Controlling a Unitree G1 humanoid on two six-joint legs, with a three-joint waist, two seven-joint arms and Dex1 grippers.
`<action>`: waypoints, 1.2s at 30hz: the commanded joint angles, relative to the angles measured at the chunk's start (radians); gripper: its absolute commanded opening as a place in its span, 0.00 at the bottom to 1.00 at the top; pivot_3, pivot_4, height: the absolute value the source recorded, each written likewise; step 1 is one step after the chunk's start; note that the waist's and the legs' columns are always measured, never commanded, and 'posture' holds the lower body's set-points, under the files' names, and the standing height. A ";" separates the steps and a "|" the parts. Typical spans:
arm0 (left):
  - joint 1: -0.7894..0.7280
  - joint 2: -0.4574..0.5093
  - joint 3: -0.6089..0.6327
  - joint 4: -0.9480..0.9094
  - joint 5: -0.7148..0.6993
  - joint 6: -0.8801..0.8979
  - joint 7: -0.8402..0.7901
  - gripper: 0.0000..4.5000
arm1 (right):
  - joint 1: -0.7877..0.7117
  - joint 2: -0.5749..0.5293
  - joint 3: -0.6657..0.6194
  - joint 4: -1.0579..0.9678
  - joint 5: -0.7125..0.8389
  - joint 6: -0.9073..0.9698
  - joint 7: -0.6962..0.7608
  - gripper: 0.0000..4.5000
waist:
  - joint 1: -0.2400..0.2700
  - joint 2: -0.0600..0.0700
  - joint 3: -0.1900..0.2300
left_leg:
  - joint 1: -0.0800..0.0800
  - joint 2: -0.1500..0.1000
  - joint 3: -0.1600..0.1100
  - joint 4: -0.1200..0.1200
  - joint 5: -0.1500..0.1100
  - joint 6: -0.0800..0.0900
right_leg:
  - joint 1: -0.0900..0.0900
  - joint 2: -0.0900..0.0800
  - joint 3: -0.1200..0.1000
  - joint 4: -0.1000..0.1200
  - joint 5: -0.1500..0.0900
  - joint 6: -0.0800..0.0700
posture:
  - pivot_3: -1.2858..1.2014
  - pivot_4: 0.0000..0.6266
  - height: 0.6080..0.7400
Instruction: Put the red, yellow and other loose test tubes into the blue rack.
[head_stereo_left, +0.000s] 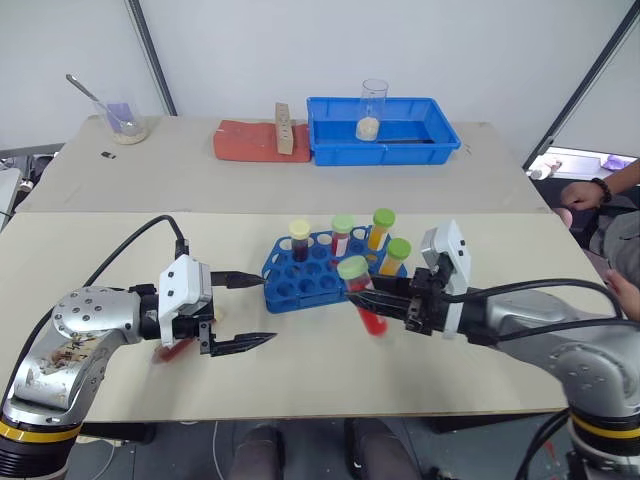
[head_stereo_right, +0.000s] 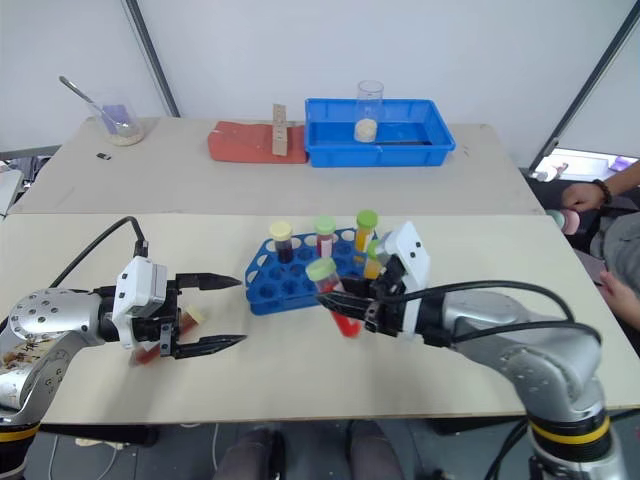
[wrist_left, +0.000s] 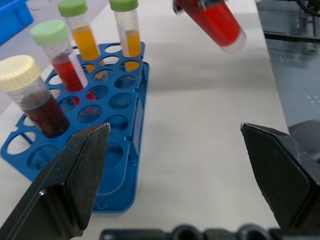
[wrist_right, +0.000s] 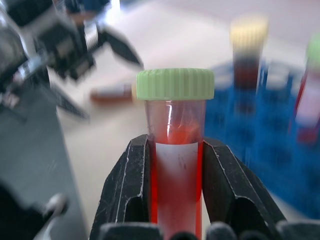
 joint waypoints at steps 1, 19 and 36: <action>-0.036 -0.002 -0.008 -0.038 -0.035 0.018 0.010 1.00 | -0.004 0.093 0.096 0.032 -0.231 -0.235 -0.024 0.22 | -0.002 0.000 0.000 | 0.000 0.000 0.000 0.000 0.000 0.000 | -0.001 0.000 0.000 0.000 0.000 0.000 | 0.52 0.24 1.00; -0.093 -0.009 -0.025 -0.034 -0.087 0.068 0.019 1.00 | 0.028 0.415 0.205 0.448 -0.742 -0.772 -0.133 0.22 | -0.005 0.000 0.000 | 0.001 0.000 0.000 -0.001 0.000 0.000 | -0.001 0.001 0.000 0.003 -0.001 -0.004 | 0.52 0.24 1.00; -0.091 -0.004 -0.014 -0.040 -0.120 0.099 0.048 1.00 | 0.120 0.471 0.198 0.468 -0.817 -0.868 -0.144 0.22 | -0.005 0.000 0.000 | 0.002 0.000 0.000 -0.001 0.000 0.000 | 0.000 0.001 0.000 0.004 -0.001 -0.004 | 0.52 0.24 1.00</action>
